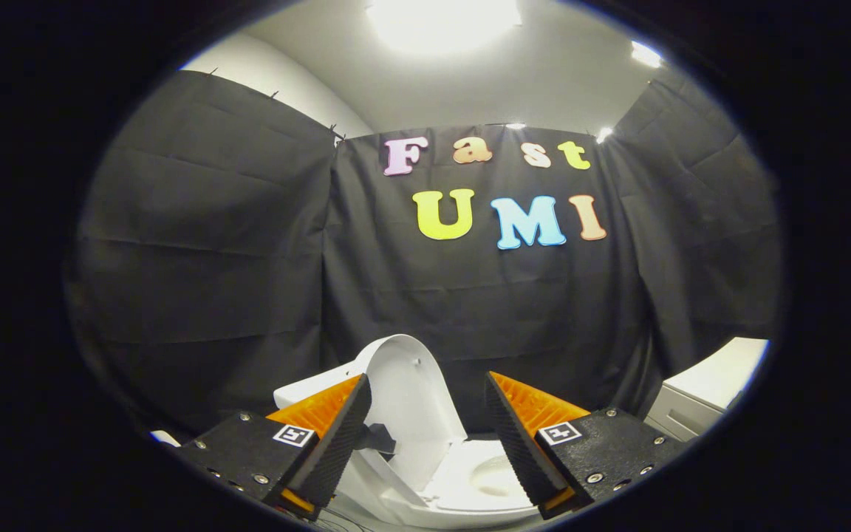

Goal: Open the toilet lid.

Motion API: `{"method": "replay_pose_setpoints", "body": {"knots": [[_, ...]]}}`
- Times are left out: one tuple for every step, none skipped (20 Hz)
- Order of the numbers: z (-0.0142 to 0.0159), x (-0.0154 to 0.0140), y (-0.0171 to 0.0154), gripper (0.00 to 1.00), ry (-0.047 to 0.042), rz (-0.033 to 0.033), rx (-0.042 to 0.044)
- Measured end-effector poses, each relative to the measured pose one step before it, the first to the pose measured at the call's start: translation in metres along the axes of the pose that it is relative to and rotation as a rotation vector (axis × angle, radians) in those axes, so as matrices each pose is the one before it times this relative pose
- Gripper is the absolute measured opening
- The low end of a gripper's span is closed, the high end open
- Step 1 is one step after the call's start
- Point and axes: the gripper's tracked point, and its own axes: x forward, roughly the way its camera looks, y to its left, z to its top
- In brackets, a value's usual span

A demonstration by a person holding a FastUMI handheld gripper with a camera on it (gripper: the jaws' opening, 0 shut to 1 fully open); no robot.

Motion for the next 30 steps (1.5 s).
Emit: {"method": "replay_pose_setpoints", "body": {"knots": [[0.00354,-0.00562,-0.00328,0.94,-0.00582,-0.00115,-0.00841],[0.00306,-0.00573,-0.00317,0.94,-0.00624,-0.00147,-0.00970],[0.00383,-0.00705,-0.00559,0.94,-0.00907,-0.00555,-0.00666],[0.00425,-0.00661,-0.00665,0.94,-0.01286,-0.00451,-0.00188],[0.00313,-0.00708,-0.00666,0.94,-0.01155,-0.00402,-0.00701],[-0.00012,-0.00691,-0.00941,0.94,-0.00567,-0.01583,-0.01108],[0.00084,-0.00747,-0.01272,0.94,-0.00289,-0.02054,-0.00552],[-0.00008,-0.00552,-0.00889,0.94,-0.00292,-0.01514,0.00482],[0.00012,-0.00601,-0.00630,0.94,0.00046,-0.00611,0.01259],[-0.00012,-0.00627,-0.00347,0.94,-0.00262,-0.00248,0.00830],[-0.00040,-0.00563,-0.00691,0.94,0.00573,-0.00770,-0.00022],[-0.00116,-0.00557,-0.00992,0.94,0.00040,-0.01435,-0.01326],[-0.00064,-0.00514,-0.01048,0.94,0.00004,-0.01895,-0.01744],[-0.00257,-0.00496,-0.00896,0.94,0.00355,-0.01570,-0.01611],[-0.00281,-0.00509,-0.00766,0.94,0.00037,-0.01345,-0.00978],[-0.00255,-0.00490,-0.00665,0.94,-0.00026,-0.00891,-0.00154],[-0.00269,-0.00433,-0.00506,0.94,-0.00208,-0.00739,0.00456],[-0.00431,-0.00476,-0.00533,0.94,-0.00007,-0.00826,0.00939],[-0.00304,-0.00436,-0.00348,0.94,-0.00339,-0.00337,0.01144],[-0.00334,-0.00220,-0.00332,0.94,0.00239,-0.00757,0.00989],[-0.00494,-0.00233,-0.00281,0.94,0.00445,-0.00603,0.00561],[-0.00317,-0.00136,-0.00315,0.94,0.00439,-0.00583,0.00136],[-0.00297,-0.00142,-0.00108,0.94,0.00364,-0.00187,-0.00156],[-0.00243,-0.00034,-0.00040,0.94,0.00303,0.00023,-0.00572],[-0.00165,-0.00064,-0.00003,0.94,0.00268,0.00090,-0.00742],[-0.00349,-0.00042,0.00017,0.94,0.00728,0.00095,-0.00589],[-0.00209,-0.00034,0.00140,0.94,0.00361,0.00265,-0.00416],[-0.00117,0.00003,0.00026,0.94,0.00520,-0.00075,-0.00296],[-0.00014,-0.00078,0.00070,0.94,0.00019,0.00116,-0.00319],[0.00212,-0.00036,0.00016,0.94,-0.00451,0.00007,-0.00084]]}}
